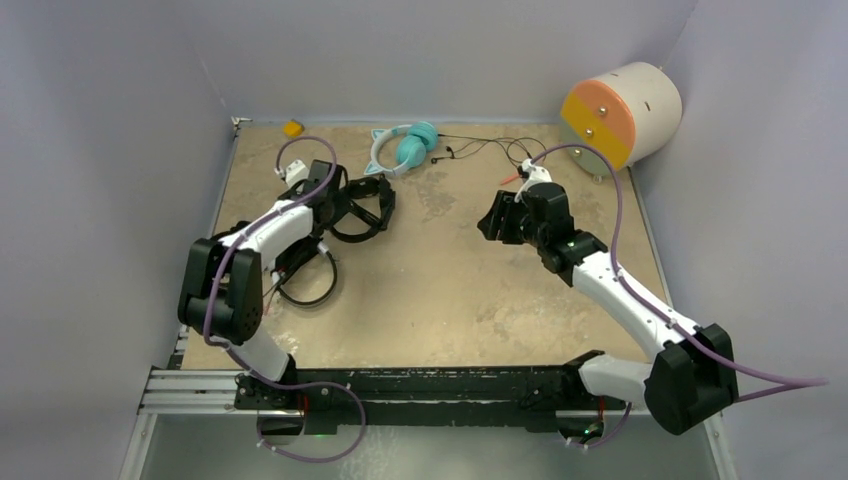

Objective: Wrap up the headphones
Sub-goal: Place the headphones at the center of the board, then pick up the headphones from the corner of the board.

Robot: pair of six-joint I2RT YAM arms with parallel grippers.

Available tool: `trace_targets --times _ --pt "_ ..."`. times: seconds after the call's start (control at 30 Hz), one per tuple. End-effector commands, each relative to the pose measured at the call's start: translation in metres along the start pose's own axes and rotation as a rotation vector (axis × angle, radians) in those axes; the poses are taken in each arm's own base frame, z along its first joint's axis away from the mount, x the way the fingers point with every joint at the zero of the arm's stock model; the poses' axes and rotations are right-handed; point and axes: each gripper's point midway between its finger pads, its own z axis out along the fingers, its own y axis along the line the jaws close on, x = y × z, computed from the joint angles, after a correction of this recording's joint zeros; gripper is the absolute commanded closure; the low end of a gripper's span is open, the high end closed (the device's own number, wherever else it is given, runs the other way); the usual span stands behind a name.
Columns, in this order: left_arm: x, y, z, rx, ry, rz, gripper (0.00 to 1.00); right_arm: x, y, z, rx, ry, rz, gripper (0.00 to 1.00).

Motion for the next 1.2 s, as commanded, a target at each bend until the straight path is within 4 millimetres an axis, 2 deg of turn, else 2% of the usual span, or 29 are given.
trace_targets --times 0.0,0.07,0.17,0.33,0.47,0.6,0.87,1.17 --pt "-0.042 -0.026 -0.044 0.091 -0.097 -0.007 0.38 -0.006 -0.002 -0.007 0.009 -0.028 -0.022 0.46" --pt "-0.047 -0.045 -0.049 0.169 -0.106 0.054 0.38 -0.006 -0.001 -0.007 0.003 -0.025 -0.025 0.45" --pt "-0.050 -0.090 -0.051 0.351 -0.088 0.233 0.38 -0.008 0.004 -0.008 -0.018 -0.022 -0.034 0.45" --pt "-0.053 -0.137 -0.027 0.465 -0.080 0.362 0.36 -0.011 0.014 -0.010 -0.063 -0.009 -0.058 0.45" --pt "-0.052 -0.165 -0.002 0.505 -0.043 0.451 0.33 -0.011 0.017 -0.016 -0.084 -0.001 -0.088 0.45" --pt "-0.056 -0.181 0.019 0.539 0.011 0.468 0.31 -0.010 0.014 -0.019 -0.088 -0.030 -0.115 0.45" --pt "-0.069 -0.197 0.062 0.569 0.056 0.484 0.28 -0.015 0.014 -0.026 -0.094 -0.069 -0.148 0.45" --pt "-0.053 -0.202 0.109 0.532 0.157 0.511 0.32 -0.015 0.013 -0.023 -0.090 -0.066 -0.156 0.45"
